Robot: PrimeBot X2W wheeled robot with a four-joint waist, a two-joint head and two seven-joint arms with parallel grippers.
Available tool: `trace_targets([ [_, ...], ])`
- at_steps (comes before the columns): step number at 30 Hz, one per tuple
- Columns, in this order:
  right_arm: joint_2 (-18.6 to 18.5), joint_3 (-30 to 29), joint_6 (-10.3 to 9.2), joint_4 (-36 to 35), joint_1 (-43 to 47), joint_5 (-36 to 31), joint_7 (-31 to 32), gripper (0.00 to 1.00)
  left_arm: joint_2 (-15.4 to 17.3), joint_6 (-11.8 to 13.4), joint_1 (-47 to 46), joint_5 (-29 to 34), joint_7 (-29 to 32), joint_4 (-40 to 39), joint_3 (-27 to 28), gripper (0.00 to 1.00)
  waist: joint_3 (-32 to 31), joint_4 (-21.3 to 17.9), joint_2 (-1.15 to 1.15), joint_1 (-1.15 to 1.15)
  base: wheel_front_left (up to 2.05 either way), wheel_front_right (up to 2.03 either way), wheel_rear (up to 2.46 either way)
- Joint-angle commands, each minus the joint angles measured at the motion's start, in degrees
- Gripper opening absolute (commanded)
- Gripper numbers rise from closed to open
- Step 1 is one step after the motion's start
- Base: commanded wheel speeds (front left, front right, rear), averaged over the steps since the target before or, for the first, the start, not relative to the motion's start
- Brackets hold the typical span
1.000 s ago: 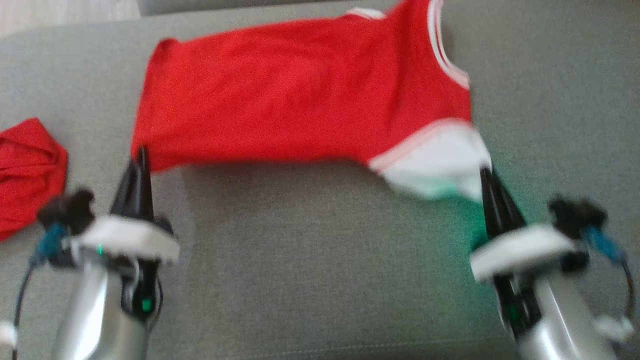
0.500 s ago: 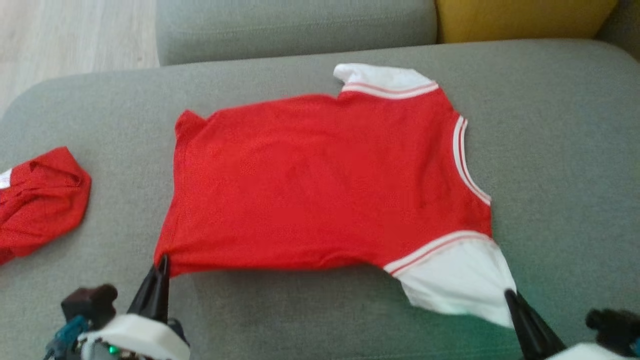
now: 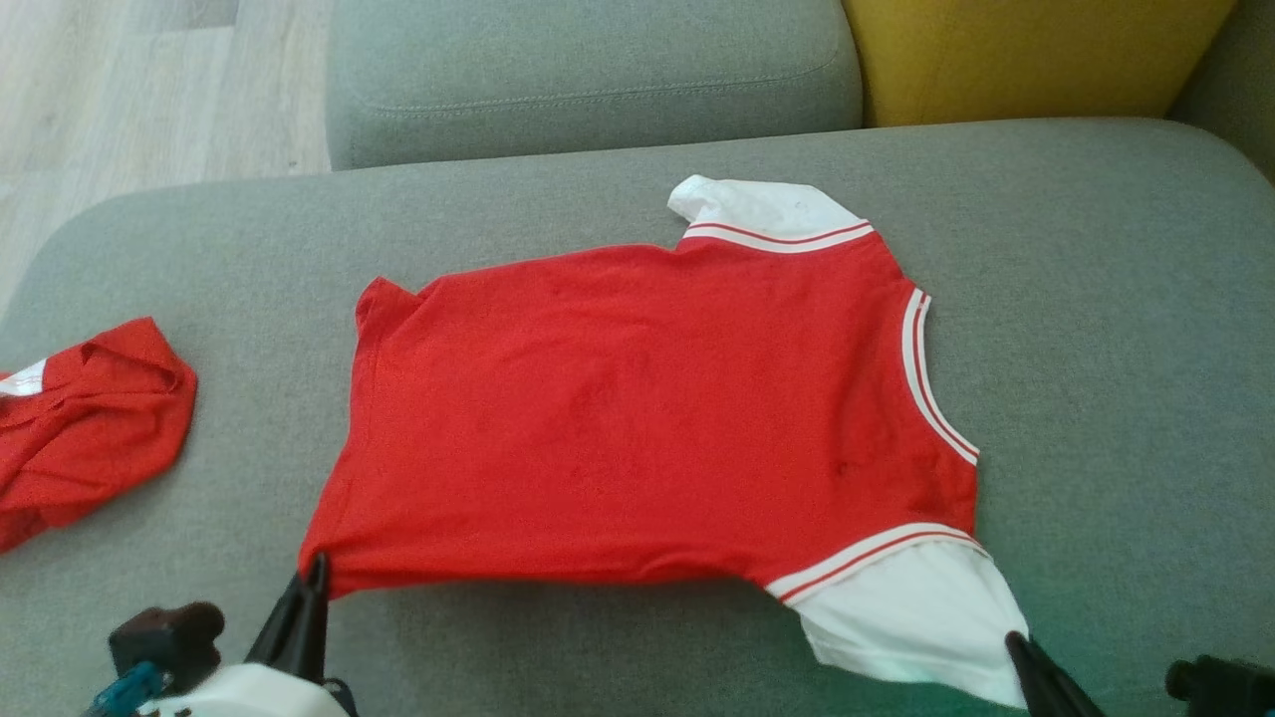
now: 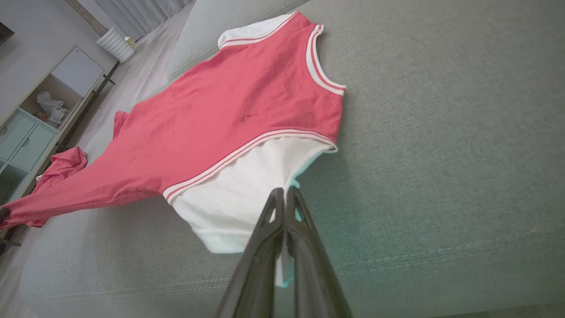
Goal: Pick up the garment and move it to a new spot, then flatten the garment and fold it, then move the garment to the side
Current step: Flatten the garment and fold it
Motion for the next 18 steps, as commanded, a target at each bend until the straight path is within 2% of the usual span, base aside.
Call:
trace_targets([
  [1, -0.6, 1.1, 0.43, -1.3, -2.6, 0.6, 0.3, 0.0, 0.9, 0.1, -2.0, -0.2, 0.5, -2.3, 1.8, 0.0, -0.1, 0.0, 0.0, 0.01, 0.0, 0.0, 0.0],
  [7, -0.6, 0.9, 0.43, 1.3, -7.5, -0.2, 1.7, 0.0, 2.1, -0.6, -4.8, -0.2, 4.9, -1.2, 0.0, 0.0, 0.3, 0.3, 0.0, 0.01, 0.0, 0.0, 0.0],
  [18, -0.6, 0.4, 0.43, 9.3, -25.1, -1.5, 5.4, 0.0, 3.6, -2.6, -13.6, -3.8, 10.2, 3.5, 0.3, 0.0, 4.7, 1.6, 0.0, 0.01, 0.0, 0.0, 0.0],
])
